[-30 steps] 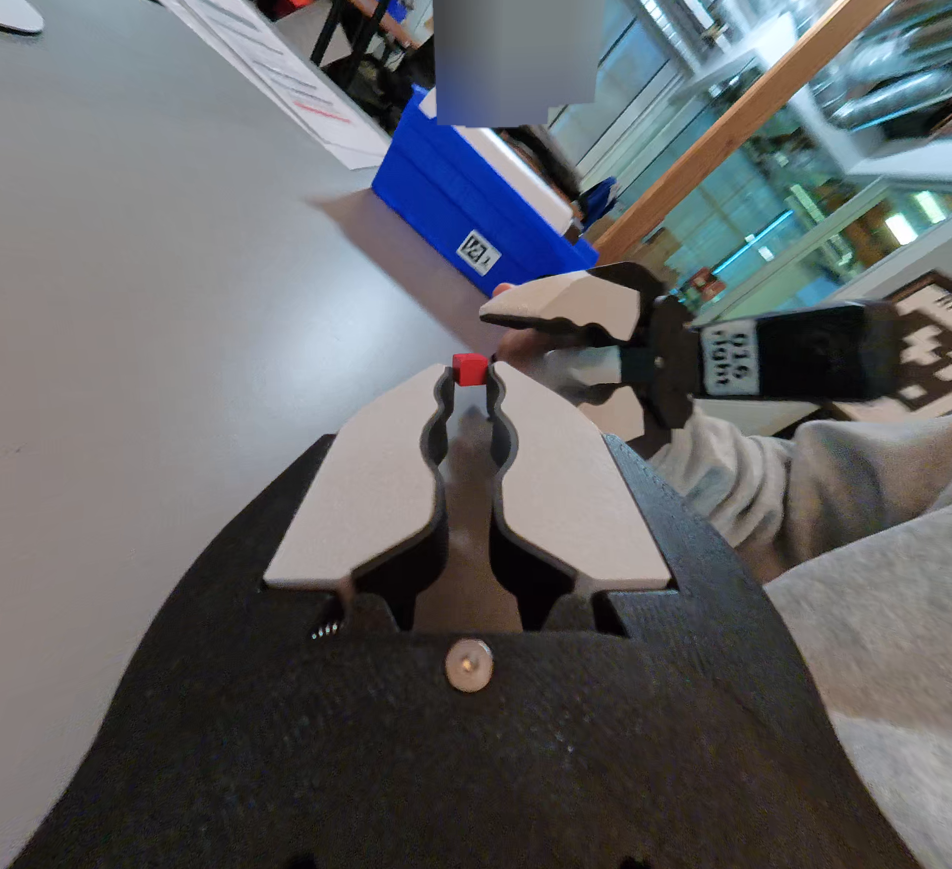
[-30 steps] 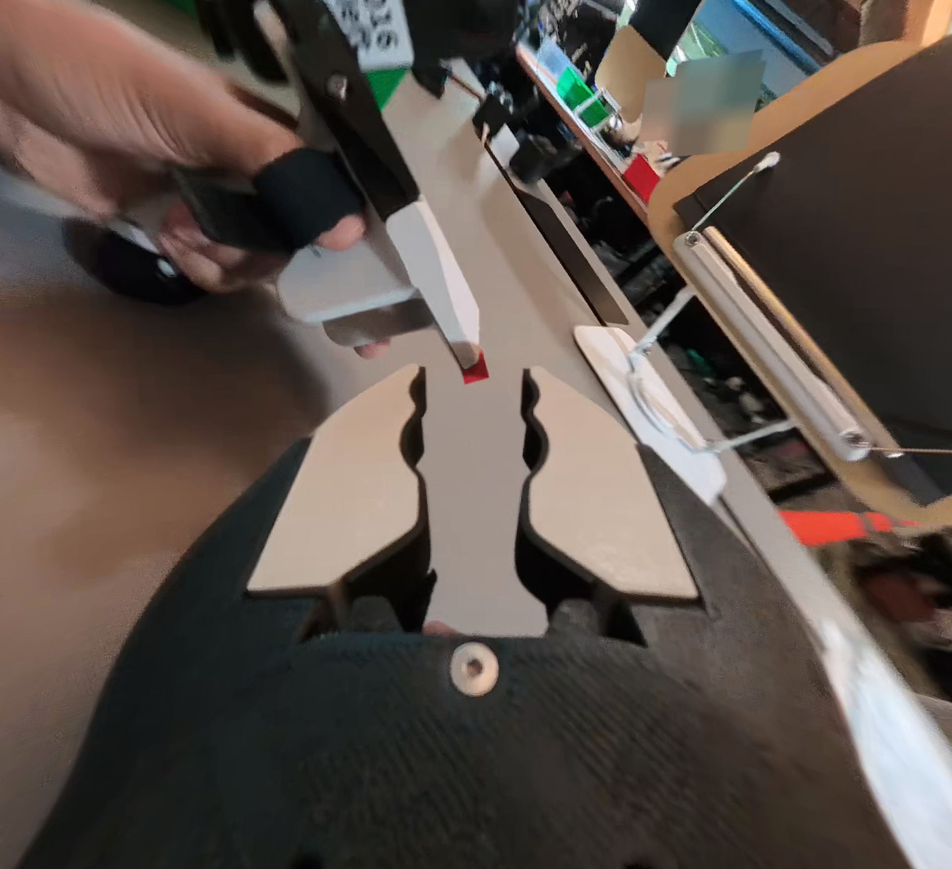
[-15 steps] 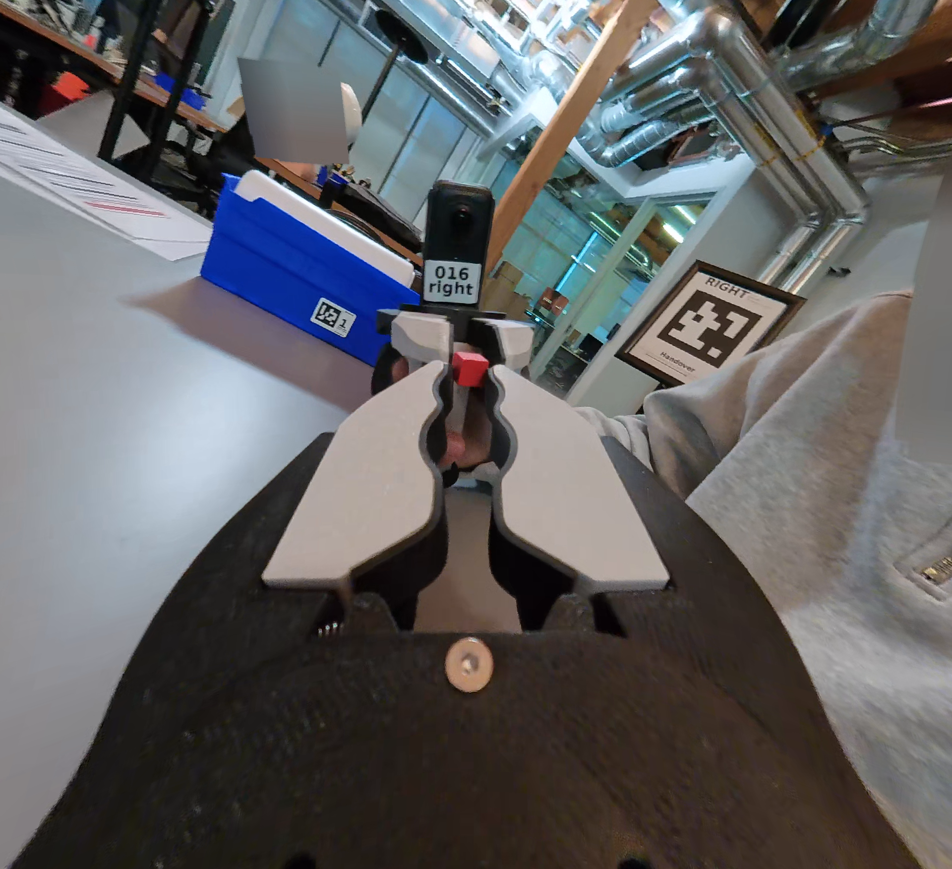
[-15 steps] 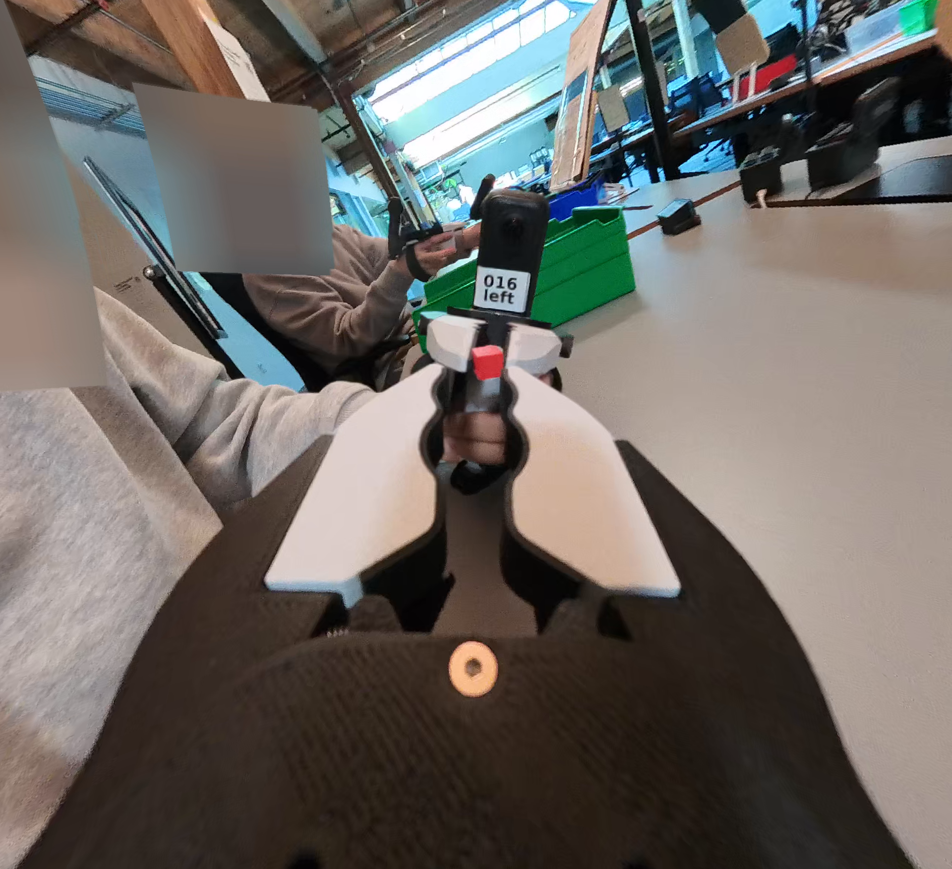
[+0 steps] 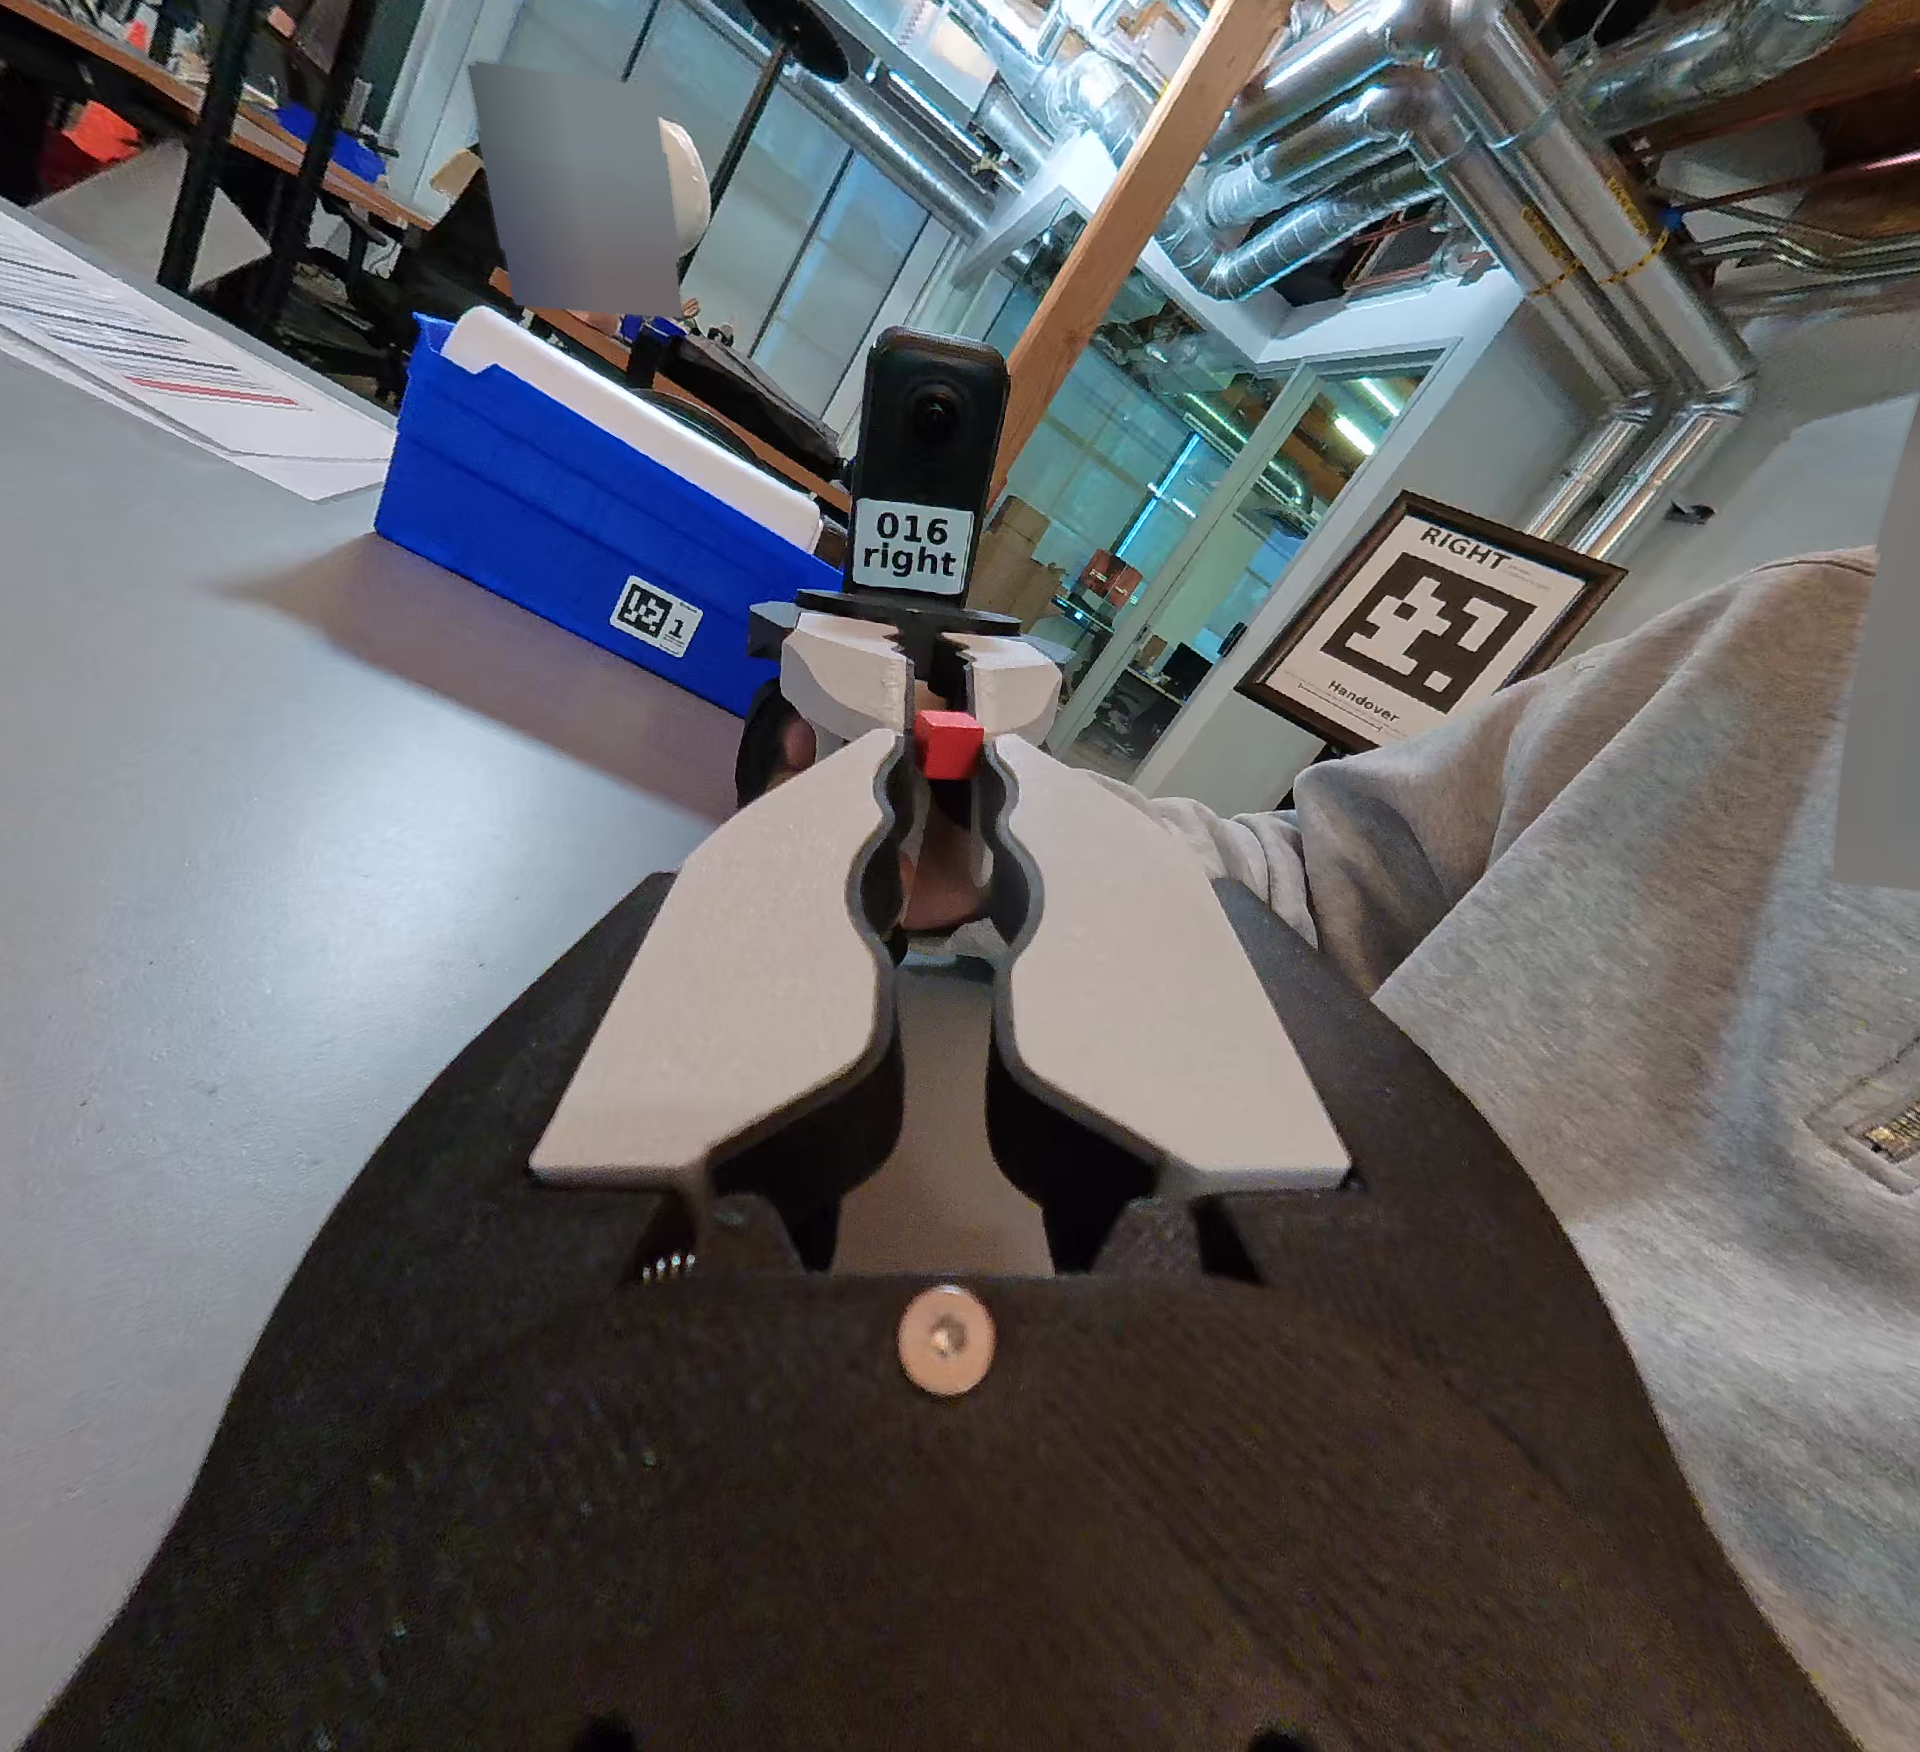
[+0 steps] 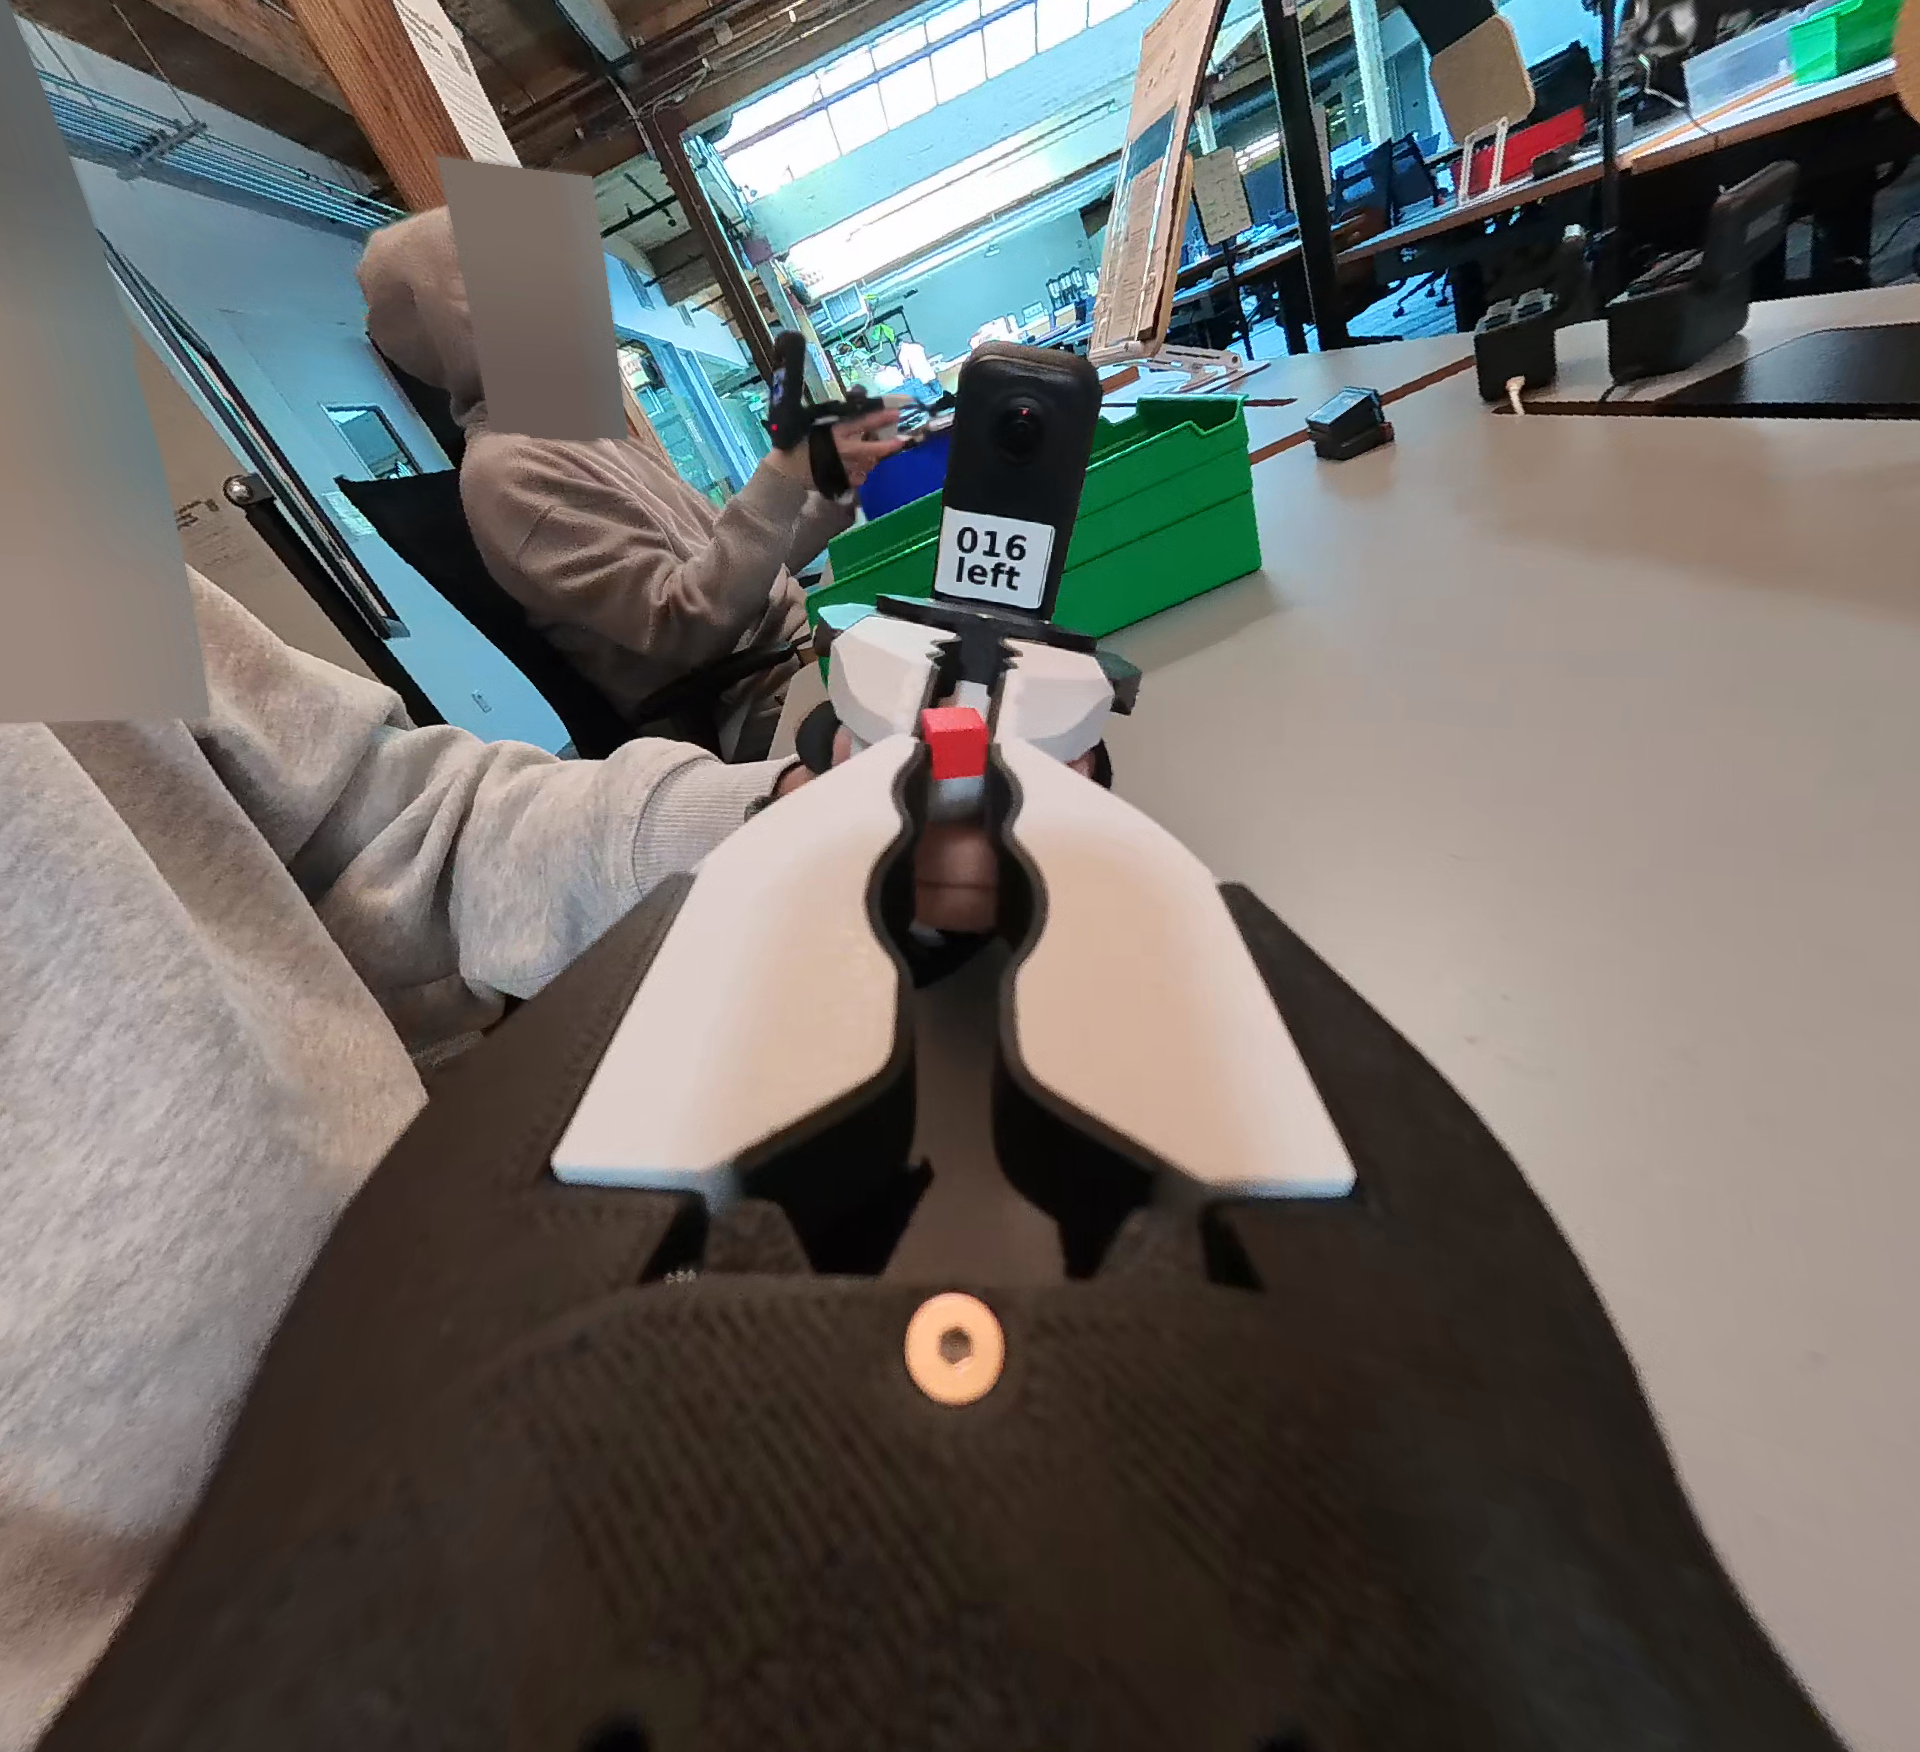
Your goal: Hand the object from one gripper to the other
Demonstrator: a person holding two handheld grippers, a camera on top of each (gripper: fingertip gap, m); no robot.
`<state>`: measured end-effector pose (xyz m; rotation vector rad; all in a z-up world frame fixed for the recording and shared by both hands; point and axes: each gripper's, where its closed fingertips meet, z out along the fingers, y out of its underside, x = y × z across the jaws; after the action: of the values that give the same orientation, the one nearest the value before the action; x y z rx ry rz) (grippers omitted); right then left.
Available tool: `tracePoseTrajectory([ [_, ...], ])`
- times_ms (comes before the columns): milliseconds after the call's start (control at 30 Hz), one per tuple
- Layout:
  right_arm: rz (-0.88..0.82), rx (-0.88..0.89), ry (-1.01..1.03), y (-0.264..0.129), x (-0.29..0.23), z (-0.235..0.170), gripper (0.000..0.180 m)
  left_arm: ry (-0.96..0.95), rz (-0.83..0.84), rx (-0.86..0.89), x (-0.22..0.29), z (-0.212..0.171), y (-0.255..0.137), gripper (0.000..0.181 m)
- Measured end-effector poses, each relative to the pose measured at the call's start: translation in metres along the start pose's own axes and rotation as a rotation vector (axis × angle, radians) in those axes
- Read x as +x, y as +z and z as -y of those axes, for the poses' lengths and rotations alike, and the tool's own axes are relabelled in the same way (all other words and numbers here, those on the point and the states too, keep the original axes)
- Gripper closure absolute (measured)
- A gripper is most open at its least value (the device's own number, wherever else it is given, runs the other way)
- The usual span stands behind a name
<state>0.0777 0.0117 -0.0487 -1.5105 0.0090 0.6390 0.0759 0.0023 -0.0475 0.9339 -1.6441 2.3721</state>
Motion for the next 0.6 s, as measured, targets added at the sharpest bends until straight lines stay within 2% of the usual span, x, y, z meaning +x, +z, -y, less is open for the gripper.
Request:
tracePoseTrajectory([
  [600, -0.081, 0.012, -0.068, -0.0065, 0.0088, 0.0051, 0.169, -0.028, 0.055, 0.014, -0.0100, 0.0005, -0.0014, 0.165],
])
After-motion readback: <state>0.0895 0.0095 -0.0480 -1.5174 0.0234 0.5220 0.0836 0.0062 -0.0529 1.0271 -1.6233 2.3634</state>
